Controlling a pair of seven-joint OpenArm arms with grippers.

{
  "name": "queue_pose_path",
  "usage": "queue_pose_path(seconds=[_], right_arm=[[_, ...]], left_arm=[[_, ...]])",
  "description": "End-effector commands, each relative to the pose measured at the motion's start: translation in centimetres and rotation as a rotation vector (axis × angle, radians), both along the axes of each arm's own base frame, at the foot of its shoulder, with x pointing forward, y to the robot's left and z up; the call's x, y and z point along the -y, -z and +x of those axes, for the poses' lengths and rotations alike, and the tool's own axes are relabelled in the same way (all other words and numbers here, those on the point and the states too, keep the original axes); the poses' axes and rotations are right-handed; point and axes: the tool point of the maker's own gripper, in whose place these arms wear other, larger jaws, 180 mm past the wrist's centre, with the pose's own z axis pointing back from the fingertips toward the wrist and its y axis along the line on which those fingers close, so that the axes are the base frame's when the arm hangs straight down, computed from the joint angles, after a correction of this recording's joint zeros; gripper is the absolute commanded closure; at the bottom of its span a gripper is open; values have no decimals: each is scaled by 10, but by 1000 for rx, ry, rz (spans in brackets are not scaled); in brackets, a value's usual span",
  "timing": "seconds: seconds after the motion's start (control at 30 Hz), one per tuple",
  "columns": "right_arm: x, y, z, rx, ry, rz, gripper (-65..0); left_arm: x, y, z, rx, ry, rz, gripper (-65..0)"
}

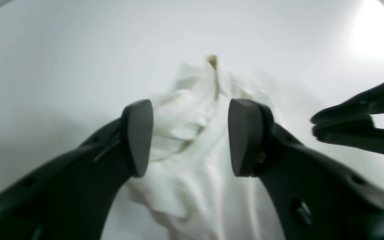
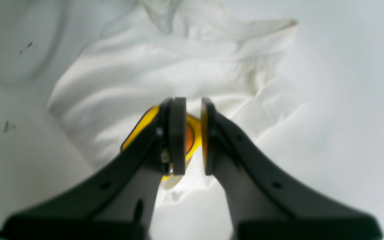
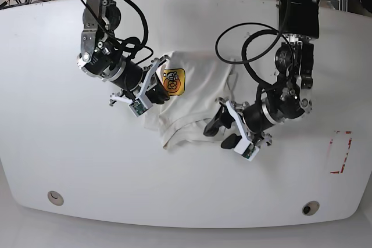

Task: Fold the T-shirt properly
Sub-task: 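Smooth the shirt with both grippers, then release and raise them, then grasp the folded shirt at the patch with the left gripper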

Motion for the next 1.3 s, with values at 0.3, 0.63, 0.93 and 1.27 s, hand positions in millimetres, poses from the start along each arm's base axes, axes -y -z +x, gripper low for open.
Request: queue_pose_path(seconds=[0.3,0.63,0.93,1.27], right_arm=[[-14,13,-16,-49,9,70,-76],[-31,45,-27,-114,-21,134,-75],[-4,81,-34,-158,0,47,-75],[3,62,-38,-98,-15,11,-78]], left_arm=[[17,58,-66,-165,48,-22,-331],[-4,102,-88,-256,-14,-54,-329],[-14,123,-93,-313,-34,-41,-329],[-20,125,-95,-314,-33,-21,-329]])
